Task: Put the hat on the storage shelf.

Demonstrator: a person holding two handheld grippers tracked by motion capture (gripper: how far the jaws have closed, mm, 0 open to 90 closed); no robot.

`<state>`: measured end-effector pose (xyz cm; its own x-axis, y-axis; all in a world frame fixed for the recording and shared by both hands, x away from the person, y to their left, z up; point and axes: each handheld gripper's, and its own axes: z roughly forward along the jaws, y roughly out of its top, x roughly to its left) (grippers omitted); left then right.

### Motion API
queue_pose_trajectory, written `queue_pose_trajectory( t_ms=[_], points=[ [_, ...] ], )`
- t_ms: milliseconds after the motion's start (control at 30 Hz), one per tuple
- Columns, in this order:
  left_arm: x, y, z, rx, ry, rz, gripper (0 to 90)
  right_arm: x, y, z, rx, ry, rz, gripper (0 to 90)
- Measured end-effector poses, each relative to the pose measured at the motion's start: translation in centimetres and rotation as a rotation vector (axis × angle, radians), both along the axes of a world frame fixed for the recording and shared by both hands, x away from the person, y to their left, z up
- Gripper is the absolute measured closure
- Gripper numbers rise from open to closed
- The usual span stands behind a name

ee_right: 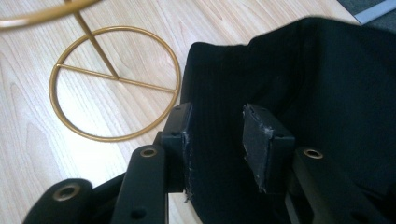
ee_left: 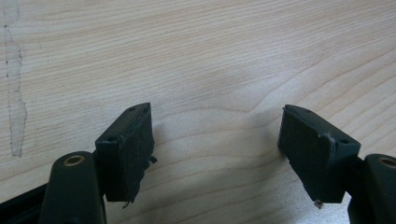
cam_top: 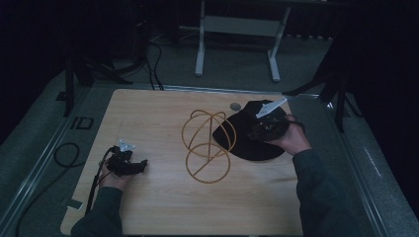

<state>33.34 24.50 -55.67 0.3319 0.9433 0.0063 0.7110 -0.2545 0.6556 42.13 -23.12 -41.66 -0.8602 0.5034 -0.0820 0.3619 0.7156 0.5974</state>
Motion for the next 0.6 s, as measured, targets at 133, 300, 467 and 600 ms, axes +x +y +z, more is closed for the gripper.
queue_pose_trajectory(
  t_ms=[133,300,467,600],
  points=[
    [0.0,0.0,0.0,0.001,0.001,-0.001,26.9,0.9,0.7,0.7,-0.017,0.007,0.034,60.5],
    [0.0,0.0,0.0,0.001,0.001,-0.002,26.9,1.9,1.5,1.7,-0.053,0.008,0.071,58.1],
    [0.0,0.0,0.0,0.000,0.001,-0.002,27.0,3.0,2.0,2.6,-0.100,0.010,0.081,56.7],
    [0.0,0.0,0.0,0.000,0.001,-0.002,27.0,3.7,2.4,3.2,-0.129,0.007,0.094,54.2]
  ],
)
